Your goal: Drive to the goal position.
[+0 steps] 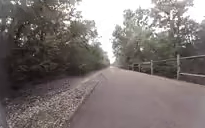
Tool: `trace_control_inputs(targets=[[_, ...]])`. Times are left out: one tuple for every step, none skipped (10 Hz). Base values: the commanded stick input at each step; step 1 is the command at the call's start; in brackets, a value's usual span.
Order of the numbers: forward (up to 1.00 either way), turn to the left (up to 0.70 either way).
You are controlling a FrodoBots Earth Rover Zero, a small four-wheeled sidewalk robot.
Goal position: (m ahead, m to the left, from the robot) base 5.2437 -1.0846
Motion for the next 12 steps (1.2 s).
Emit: trace_control_inputs(targets=[[0.70, -0.01], [0.70, -0.15], [0.70, -0.33], [0.70, -0.33], [0.70, 0.00], [0.70, 0.00], [0.70, 0.00], [0.70, 0.00], [0.70, 0.00], [0.70, 0.00], [0.70, 0.00], [0.70, 0.00]])
